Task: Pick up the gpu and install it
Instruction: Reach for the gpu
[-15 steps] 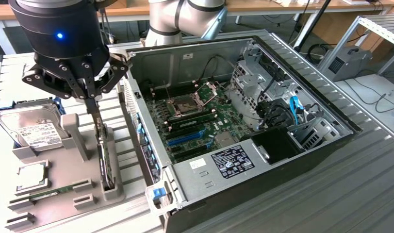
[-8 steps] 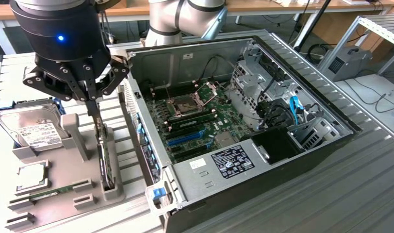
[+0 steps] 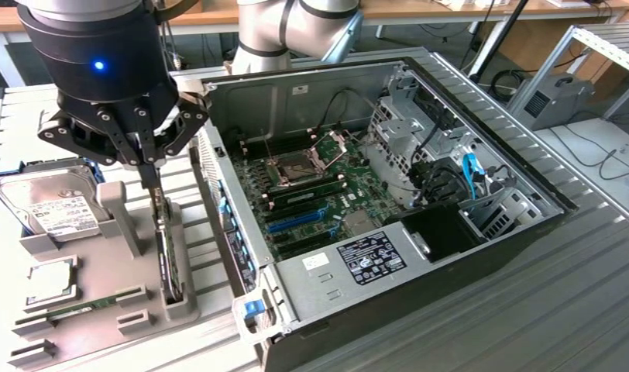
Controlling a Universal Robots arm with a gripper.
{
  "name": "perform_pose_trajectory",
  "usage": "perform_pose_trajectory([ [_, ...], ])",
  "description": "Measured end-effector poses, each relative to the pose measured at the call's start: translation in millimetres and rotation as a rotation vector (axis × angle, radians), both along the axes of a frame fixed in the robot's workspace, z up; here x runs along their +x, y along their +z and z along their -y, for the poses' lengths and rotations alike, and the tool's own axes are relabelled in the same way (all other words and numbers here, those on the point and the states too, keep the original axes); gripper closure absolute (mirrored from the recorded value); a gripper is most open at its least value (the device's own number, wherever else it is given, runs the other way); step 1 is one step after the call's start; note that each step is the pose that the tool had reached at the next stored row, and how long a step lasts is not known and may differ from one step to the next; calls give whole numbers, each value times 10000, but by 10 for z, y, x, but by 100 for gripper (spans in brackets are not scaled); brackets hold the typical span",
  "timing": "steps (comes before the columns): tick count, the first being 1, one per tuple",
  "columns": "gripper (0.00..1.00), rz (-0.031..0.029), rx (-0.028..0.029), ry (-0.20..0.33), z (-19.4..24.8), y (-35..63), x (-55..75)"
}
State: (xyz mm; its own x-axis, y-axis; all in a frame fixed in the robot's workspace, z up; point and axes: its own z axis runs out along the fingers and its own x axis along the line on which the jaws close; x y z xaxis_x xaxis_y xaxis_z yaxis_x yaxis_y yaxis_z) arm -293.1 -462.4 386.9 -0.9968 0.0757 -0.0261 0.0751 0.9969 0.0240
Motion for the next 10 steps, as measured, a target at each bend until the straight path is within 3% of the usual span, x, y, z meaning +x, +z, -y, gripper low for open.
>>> perform_pose_trajectory([
  [10,89,0,-25,0,40,-11,2],
])
